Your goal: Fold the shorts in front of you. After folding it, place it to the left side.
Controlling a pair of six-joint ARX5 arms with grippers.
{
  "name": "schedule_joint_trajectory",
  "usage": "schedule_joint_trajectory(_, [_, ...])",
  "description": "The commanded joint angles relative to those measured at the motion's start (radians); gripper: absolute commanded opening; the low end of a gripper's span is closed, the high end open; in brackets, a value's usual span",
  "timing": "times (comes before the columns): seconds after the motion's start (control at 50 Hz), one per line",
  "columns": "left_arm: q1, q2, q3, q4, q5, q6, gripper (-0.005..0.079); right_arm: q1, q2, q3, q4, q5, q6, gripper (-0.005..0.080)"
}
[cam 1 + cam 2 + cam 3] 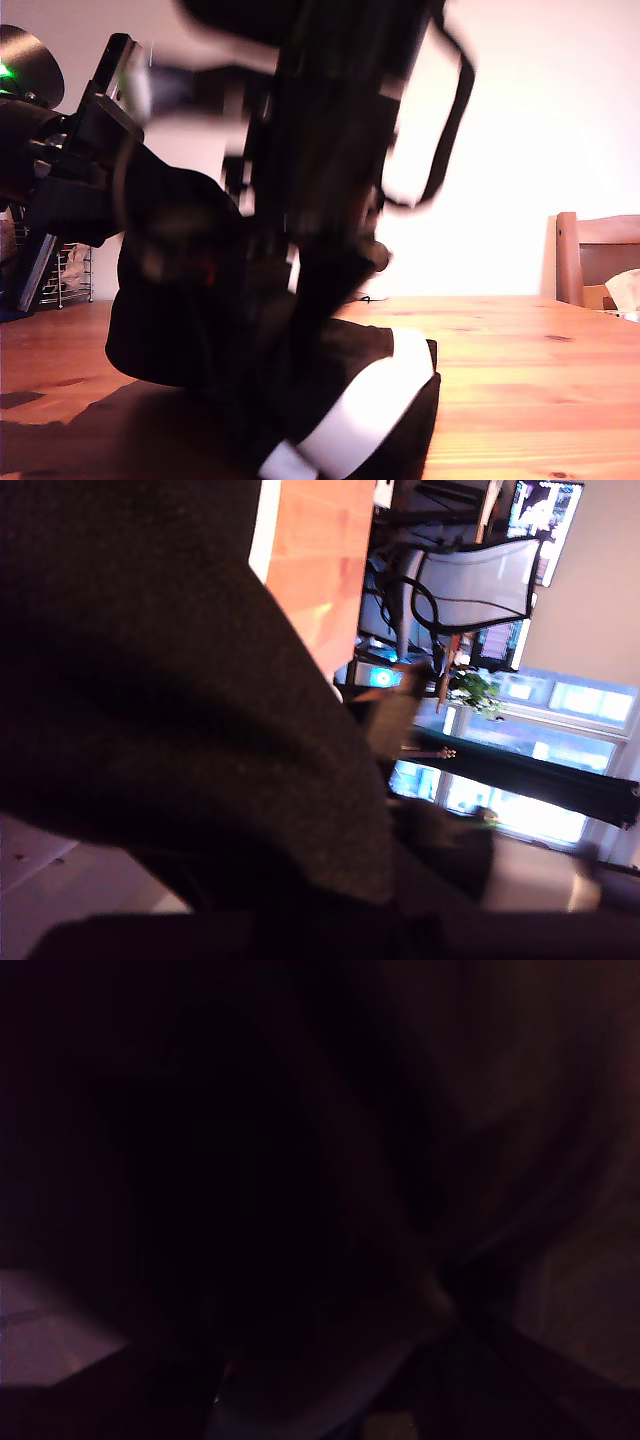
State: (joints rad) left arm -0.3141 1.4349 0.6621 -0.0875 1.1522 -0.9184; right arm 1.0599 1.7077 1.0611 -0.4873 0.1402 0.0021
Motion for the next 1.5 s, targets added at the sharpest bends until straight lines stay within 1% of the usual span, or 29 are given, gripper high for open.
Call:
schedule_joint_trajectory(0.0, [-0.003,-0.002,0.011,0.023,0.014,-0.008,-0.0020,0.011,-0.003,-0.013,0.016,0.003,0.027,0.0562])
schedule_joint_trajectory(0.04, [-0.003,-0.002,0.011,0.029,0.014,-0.010,-0.0020,0.011,-0.003,-0.013,0.018,0.009,0.036,0.0548])
schedule_joint_trajectory(0.08, [-0.003,-0.002,0.011,0.034,0.015,-0.011,-0.0020,0.011,-0.003,-0.013,0.019,0.009,0.037,0.0506])
schedule_joint_trajectory(0.12, [-0.003,-0.002,0.011,0.036,0.015,-0.011,-0.0020,0.011,-0.003,-0.013,0.014,0.009,0.043,0.0415])
schedule_joint_trajectory(0.18, [-0.002,-0.002,0.011,0.036,0.015,-0.010,-0.0020,0.011,-0.003,-0.013,-0.002,0.008,0.042,0.0221])
schedule_joint_trajectory(0.2, [-0.002,-0.002,0.011,0.037,0.014,-0.009,-0.0020,0.012,-0.003,-0.013,-0.007,0.008,0.042,0.0174])
schedule_joint_trajectory(0.22, [-0.002,-0.002,0.011,0.038,0.014,-0.009,-0.0020,0.013,-0.003,-0.013,-0.011,0.006,0.037,0.0096])
schedule_joint_trajectory(0.24, [-0.001,-0.002,0.011,0.039,0.014,-0.009,-0.0020,0.013,-0.003,-0.013,-0.013,0.006,0.028,0.0038])
schedule_joint_trajectory(0.26, [0.000,-0.002,0.011,0.041,0.014,-0.009,-0.0020,0.013,-0.003,-0.013,-0.015,0.000,0.016,-0.0008])
schedule_joint_trajectory(0.28, [0.001,-0.002,0.011,0.042,0.014,-0.008,-0.0020,0.013,-0.003,-0.013,-0.015,-0.001,0.005,-0.0020])
schedule_joint_trajectory(0.3, [0.002,-0.002,0.011,0.044,0.014,-0.008,-0.0020,0.013,-0.003,-0.013,-0.015,-0.001,-0.001,-0.0005])
schedule_joint_trajectory(0.38, [0.008,-0.002,0.011,0.055,0.013,-0.006,-0.0020,0.013,-0.003,-0.013,-0.018,-0.003,-0.005,-0.0013])
schedule_joint_trajectory(0.56, [0.017,-0.002,0.011,0.061,0.005,0.027,-0.0020,0.011,-0.024,-0.012,-0.082,-0.061,-0.061,-0.0013])
schedule_joint_trajectory(0.68, [0.019,-0.002,0.011,0.050,0.006,0.048,-0.0020,0.010,-0.060,-0.010,-0.109,-0.080,-0.114,-0.0013])
schedule_joint_trajectory(0.78, [0.019,-0.002,0.011,0.028,0.006,0.097,-0.0020,0.004,-0.101,0.006,-0.158,-0.110,-0.133,-0.0013])
schedule_joint_trajectory(0.96, [0.019,-0.002,0.011,-0.021,0.006,0.144,-0.0020,-0.023,-0.145,0.036,-0.224,-0.162,-0.142,-0.0013])
schedule_joint_trajectory(1.02, [0.019,-0.002,0.011,-0.048,0.009,0.173,-0.0020,-0.031,-0.150,0.044,-0.249,-0.180,-0.165,-0.0013])
schedule_joint_trajectory(1.1, [0.019,-0.002,0.011,-0.089,0.013,0.241,-0.0020,-0.048,-0.150,0.058,-0.299,-0.201,-0.204,-0.0013])
schedule_joint_trajectory(1.16, [0.016,-0.002,0.011,-0.123,0.014,0.256,-0.0020,-0.062,-0.150,0.067,-0.330,-0.241,-0.230,-0.0013])
schedule_joint_trajectory(1.26, [0.016,-0.002,0.011,-0.197,0.019,0.343,-0.0020,-0.084,-0.150,0.076,-0.372,-0.360,-0.268,-0.0013])
schedule_joint_trajectory(1.3, [0.010,-0.002,0.011,-0.243,0.019,0.345,-0.0020,-0.095,-0.150,0.083,-0.399,-0.402,-0.286,-0.0013])
schedule_joint_trajectory(1.32, [0.007,-0.002,0.011,-0.262,0.019,0.392,-0.0020,-0.100,-0.150,0.087,-0.412,-0.430,-0.295,-0.0013])
schedule_joint_trajectory(1.34, [0.002,-0.002,0.011,-0.287,0.019,0.408,-0.0020,-0.106,-0.150,0.090,-0.424,-0.452,-0.301,-0.0013])
schedule_joint_trajectory(1.36, [-0.003,-0.002,0.011,-0.309,0.019,0.408,-0.0020,-0.111,-0.150,0.094,-0.436,-0.452,-0.314,-0.0013])
schedule_joint_trajectory(1.38, [-0.008,-0.002,0.011,-0.334,0.019,0.443,-0.0020,-0.116,-0.150,0.097,-0.446,-0.505,-0.331,-0.0013])
schedule_joint_trajectory(1.4, [-0.014,-0.002,0.011,-0.362,0.019,0.465,-0.0020,-0.121,-0.150,0.101,-0.455,-0.525,-0.343,-0.0013])
schedule_joint_trajectory(1.44, [-0.024,-0.002,0.011,-0.401,0.017,0.465,-0.0020,-0.131,-0.150,0.106,-0.470,-0.573,-0.358,-0.0013])
schedule_joint_trajectory(1.46, [-0.029,-0.002,0.011,-0.418,0.016,0.509,-0.0020,-0.137,-0.150,0.109,-0.477,-0.597,-0.370,-0.0013])
schedule_joint_trajectory(1.48, [-0.035,-0.002,0.011,-0.433,0.016,0.520,-0.0020,-0.141,-0.150,0.112,-0.483,-0.612,-0.375,-0.0013])
